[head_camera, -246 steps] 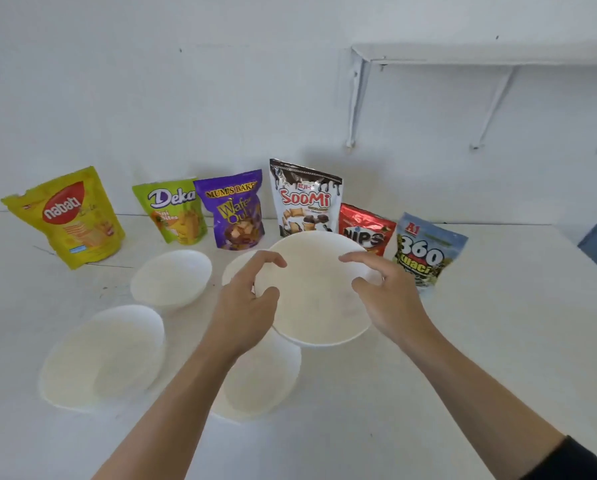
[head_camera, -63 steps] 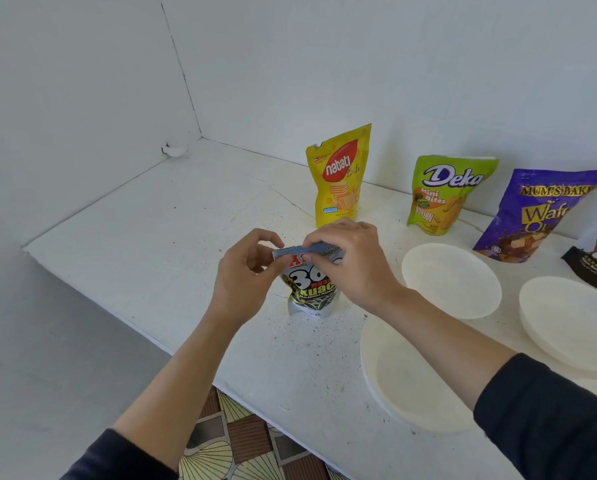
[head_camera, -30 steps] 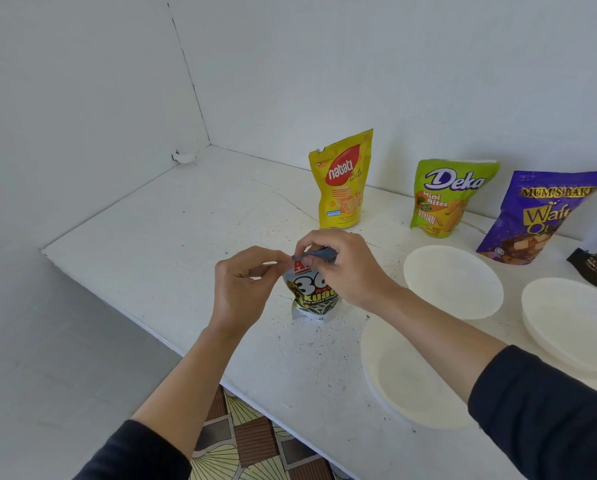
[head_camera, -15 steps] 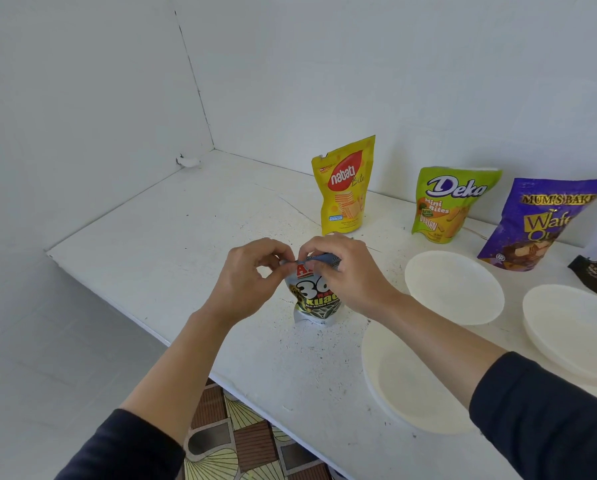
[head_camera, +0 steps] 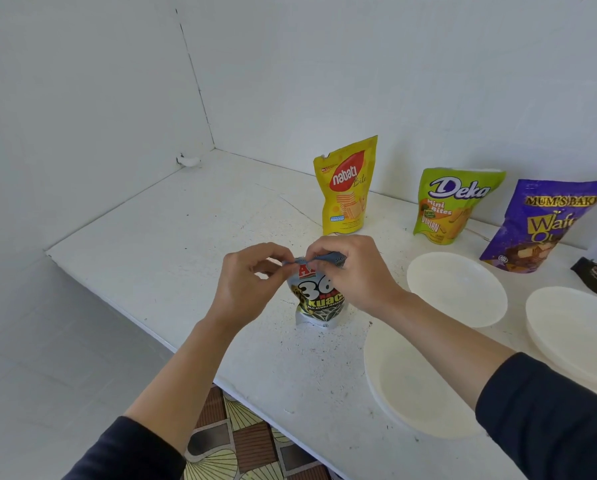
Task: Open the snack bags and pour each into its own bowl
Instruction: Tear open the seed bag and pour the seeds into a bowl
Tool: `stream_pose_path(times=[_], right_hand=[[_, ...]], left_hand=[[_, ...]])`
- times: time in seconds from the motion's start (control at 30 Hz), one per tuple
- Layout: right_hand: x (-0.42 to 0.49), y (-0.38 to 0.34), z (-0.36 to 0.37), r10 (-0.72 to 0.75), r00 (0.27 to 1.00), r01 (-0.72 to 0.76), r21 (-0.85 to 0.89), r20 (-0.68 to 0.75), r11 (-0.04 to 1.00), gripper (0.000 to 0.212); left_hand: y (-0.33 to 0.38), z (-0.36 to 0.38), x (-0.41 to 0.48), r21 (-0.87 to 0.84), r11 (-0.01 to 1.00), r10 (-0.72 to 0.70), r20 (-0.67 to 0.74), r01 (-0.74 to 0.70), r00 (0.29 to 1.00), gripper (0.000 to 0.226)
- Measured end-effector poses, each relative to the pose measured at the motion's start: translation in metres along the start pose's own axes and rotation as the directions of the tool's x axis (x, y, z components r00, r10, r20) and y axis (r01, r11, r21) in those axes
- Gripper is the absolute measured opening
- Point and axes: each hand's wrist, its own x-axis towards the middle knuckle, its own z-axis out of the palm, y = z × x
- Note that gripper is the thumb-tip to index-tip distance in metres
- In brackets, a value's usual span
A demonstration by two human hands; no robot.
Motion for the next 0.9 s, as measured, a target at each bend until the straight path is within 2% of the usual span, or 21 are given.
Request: stream_pose_path(times=[0.1, 0.2, 0.37, 0.43, 0.6, 0.9], right_hand=[[0.003, -0.001, 0.001, -0.043, 0.998, 0.046, -0.078, 0.044, 0.996, 0.015], [0.007, -0.004, 0.002, -0.026, 0.994, 0.043, -0.154, 0.109, 0.987, 0.016], [0.012, -0.006, 0.0, -0.036, 0.983, 0.092, -0.309, 0.182, 0.947, 0.017], [0.011, -0.005, 0.002, -0.056, 0.982, 0.111, -0.315, 0.18, 0.943, 0.018], [0.006, -0.001, 0.005, -0.1, 0.983, 0.144, -0.313, 0.151, 0.939, 0.023], [0.005, -0.003, 0.002, -0.05, 0.988, 0.089, -0.274, 0.144, 0.958, 0.018]], left_hand=[[-0.001, 0.0, 0.003, 0.072, 0.995, 0.066, 0.049, -0.07, 0.997, 0.009], [0.003, 0.0, 0.006, 0.079, 0.994, 0.068, 0.074, -0.074, 0.995, 0.01], [0.009, -0.005, 0.013, 0.072, 0.995, -0.079, 0.162, 0.068, 0.984, 0.011], [0.011, -0.009, 0.017, 0.058, 0.988, -0.154, 0.205, 0.145, 0.967, 0.007], [0.012, -0.013, 0.022, 0.042, 0.982, -0.189, 0.215, 0.184, 0.958, 0.006], [0.012, -0.014, 0.02, 0.018, 0.99, -0.139, 0.258, 0.139, 0.956, 0.003]])
